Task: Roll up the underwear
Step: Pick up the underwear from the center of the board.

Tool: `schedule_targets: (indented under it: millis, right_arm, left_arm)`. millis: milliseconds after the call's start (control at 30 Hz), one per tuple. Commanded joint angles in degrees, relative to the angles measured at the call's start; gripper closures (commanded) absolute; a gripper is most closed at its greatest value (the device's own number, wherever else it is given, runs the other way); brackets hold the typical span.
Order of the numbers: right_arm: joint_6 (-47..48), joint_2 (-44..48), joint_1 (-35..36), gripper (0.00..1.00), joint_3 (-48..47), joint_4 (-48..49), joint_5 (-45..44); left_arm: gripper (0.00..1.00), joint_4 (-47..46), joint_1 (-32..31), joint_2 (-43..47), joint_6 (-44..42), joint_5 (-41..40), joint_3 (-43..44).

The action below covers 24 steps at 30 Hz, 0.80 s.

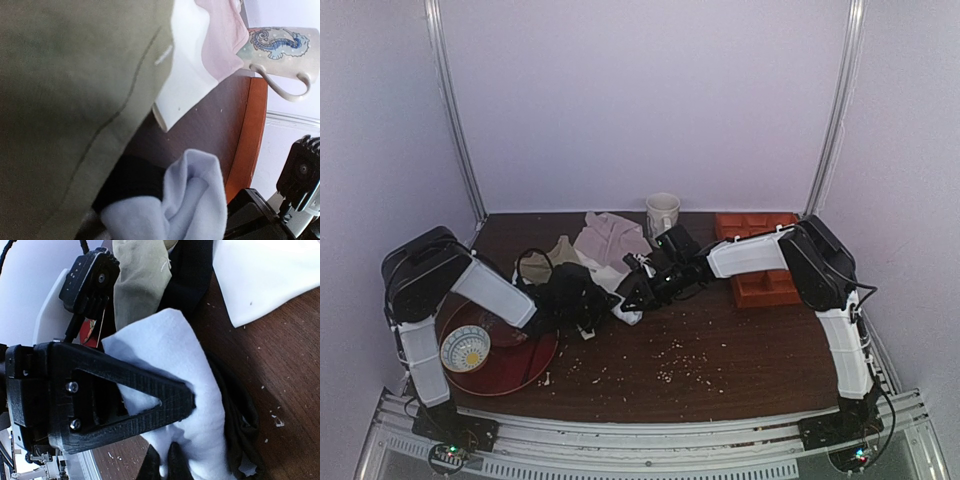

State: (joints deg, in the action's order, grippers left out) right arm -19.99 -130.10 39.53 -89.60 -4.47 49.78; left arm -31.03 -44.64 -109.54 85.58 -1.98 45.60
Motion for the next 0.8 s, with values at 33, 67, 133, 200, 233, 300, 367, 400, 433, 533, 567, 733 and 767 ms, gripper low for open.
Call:
schedule_targets:
  millis: [33,67,133,200,233,300,367,400,433,533,567,733,767]
  right_arm:
    - [-0.1,-0.9,-0.2,1.0,2.2,-5.2,-1.5]
    - [0.0,-0.8,-0.2,1.0,2.2,-5.2,-1.5]
    - [0.0,-0.5,-0.2,0.92,2.3,-5.2,-1.6]
    - [-0.1,0.2,-0.3,0.85,2.9,-4.7,-1.9]
    - [-0.3,0.7,-0.4,0.81,3.4,-4.1,-2.1]
    - [-0.9,2.4,-0.8,0.77,4.7,-2.7,-2.5]
    - [-1.5,4.2,-1.4,0.75,6.4,-1.4,-3.1]
    - [-2.0,5.1,-1.8,0.74,7.3,-0.5,-3.2]
    - [-2.4,6.0,-2.2,0.73,8.3,0.0,-3.4]
    - [-3.9,9.2,-3.7,0.7,11.7,1.9,-4.1]
    - [-4.6,10.4,-4.1,0.69,13.1,3.3,-4.2]
    - [-7.6,15.1,-5.6,0.68,19.1,7.7,-4.7]
    - [-8.1,15.8,-5.6,0.69,20.1,8.4,-4.9]
  left_arm:
    - [0.81,-0.1,-0.2,-1.1,-0.6,-1.1,1.3]
    - [0.87,-0.1,-0.2,-1.1,-0.7,-1.0,1.3]
    - [0.95,0.2,-0.2,-1.1,-0.8,-0.9,1.3]
    - [1.0,2.0,-0.2,-1.1,-1.1,-0.3,1.9]
    - [1.0,2.5,-0.2,-1.0,-1.3,-0.2,1.9]
    - [1.0,2.9,-0.1,-0.6,-1.6,0.2,1.8]
    - [1.0,3.3,0.0,-0.1,-2.1,0.7,1.5]
    - [1.0,3.8,0.1,0.0,-2.5,1.1,1.6]
    - [1.0,4.3,0.3,0.3,-2.7,1.4,1.7]
    - [1.0,5.2,0.6,1.1,-4.1,2.7,1.7]
    - [1.0,5.3,0.8,1.2,-4.6,3.3,1.6]
    - [1.0,4.1,1.6,2.0,-6.5,7.1,0.2]
    - [1.0,3.0,1.9,2.3,-7.1,8.3,-0.4]
